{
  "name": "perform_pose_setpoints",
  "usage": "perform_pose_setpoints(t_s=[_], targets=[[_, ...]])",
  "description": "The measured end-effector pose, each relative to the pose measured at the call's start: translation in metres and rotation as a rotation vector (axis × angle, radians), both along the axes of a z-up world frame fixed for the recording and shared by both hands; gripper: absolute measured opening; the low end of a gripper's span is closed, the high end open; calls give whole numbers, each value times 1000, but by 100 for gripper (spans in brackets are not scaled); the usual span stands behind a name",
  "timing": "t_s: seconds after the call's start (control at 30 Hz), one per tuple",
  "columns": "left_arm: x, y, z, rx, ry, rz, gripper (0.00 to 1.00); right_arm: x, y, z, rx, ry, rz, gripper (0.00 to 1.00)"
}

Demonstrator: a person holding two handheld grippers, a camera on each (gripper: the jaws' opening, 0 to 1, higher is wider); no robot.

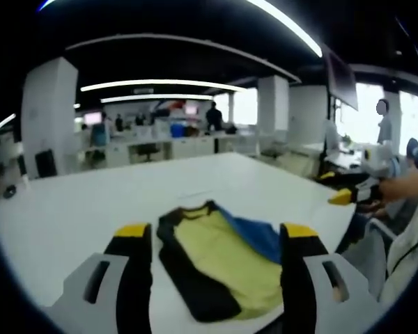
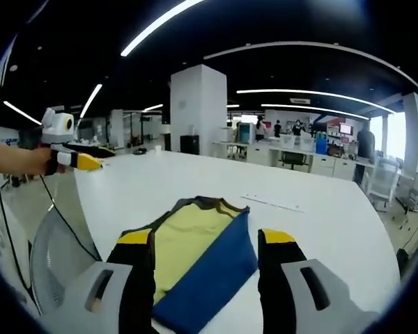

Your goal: Fold the garment on the visible template until the final outline fits inside the template.

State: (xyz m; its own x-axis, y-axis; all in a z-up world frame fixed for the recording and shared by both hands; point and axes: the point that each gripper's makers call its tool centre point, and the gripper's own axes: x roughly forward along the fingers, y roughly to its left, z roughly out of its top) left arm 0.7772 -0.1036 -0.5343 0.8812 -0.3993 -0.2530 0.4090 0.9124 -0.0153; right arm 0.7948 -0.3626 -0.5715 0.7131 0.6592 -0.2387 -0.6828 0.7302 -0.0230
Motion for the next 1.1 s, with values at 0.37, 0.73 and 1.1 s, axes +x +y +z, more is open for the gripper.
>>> perform_pose_setpoints(t_s=[0.37, 0.73, 1.1], targets=[[-3, 1, -15, -10, 34, 13, 68, -20, 18, -46, -137, 52, 96, 59], [-12, -2, -29, 1, 67, 3, 67, -30, 27, -90, -224, 122, 150, 58], [-14, -5, -31, -5, 94, -37, 73, -37, 33, -122, -283, 202, 196, 60]])
